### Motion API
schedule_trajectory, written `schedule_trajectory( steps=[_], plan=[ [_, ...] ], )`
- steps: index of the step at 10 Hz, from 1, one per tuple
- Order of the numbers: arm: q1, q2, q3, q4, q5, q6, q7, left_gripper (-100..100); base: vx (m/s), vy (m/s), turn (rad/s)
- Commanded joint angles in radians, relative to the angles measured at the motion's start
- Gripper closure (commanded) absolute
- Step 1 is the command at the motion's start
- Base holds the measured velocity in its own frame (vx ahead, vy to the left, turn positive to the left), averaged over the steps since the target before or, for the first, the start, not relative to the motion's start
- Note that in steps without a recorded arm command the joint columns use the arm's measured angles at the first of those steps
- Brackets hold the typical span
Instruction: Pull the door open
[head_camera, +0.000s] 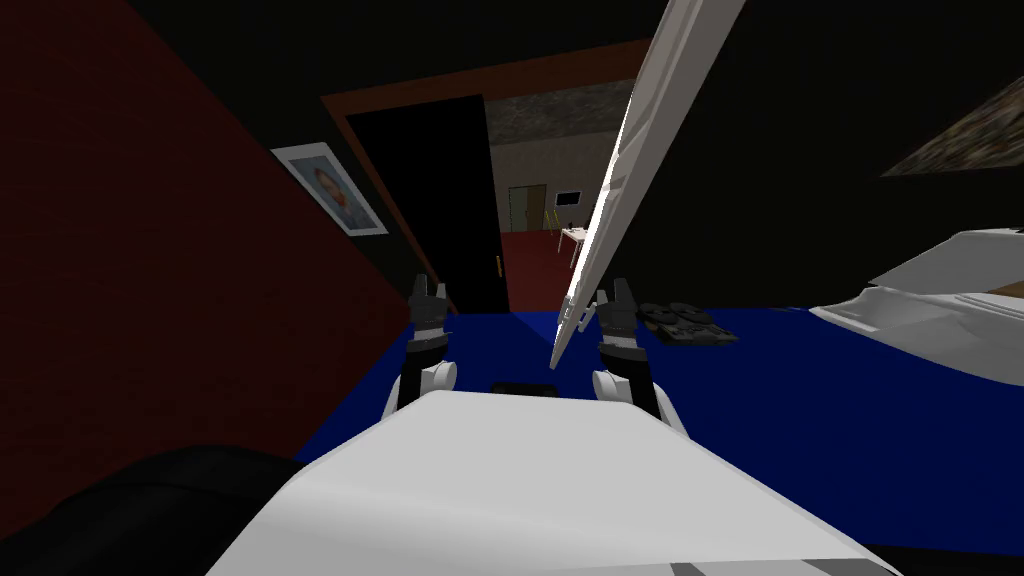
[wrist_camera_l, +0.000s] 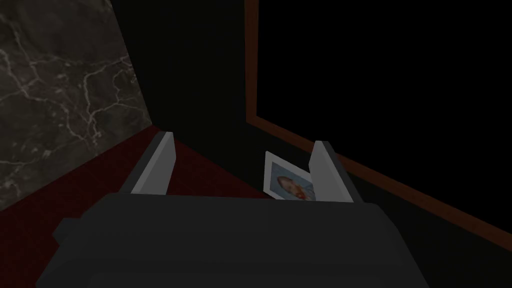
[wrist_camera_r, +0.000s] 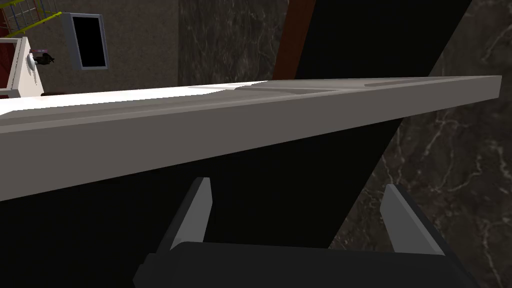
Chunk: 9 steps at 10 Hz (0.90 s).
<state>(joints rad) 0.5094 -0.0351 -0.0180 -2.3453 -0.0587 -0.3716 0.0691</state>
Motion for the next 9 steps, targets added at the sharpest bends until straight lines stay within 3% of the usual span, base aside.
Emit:
schedule_trajectory(
  steps=[1, 3, 9],
  plan=[
    [-0.011, 0.009, 0.000, 0.031, 0.021, -0.011, 0.018, -100, 0.034, 0.011, -0.112],
    [-0.024, 0.017, 0.000, 0.066, 0.044, -0.023, 0.038, -100, 0.062, 0.022, -0.107],
    [-0.089, 0.057, 0.001, 0.245, 0.165, -0.086, 0.143, -100, 0.081, 0.033, -0.149]
  ],
)
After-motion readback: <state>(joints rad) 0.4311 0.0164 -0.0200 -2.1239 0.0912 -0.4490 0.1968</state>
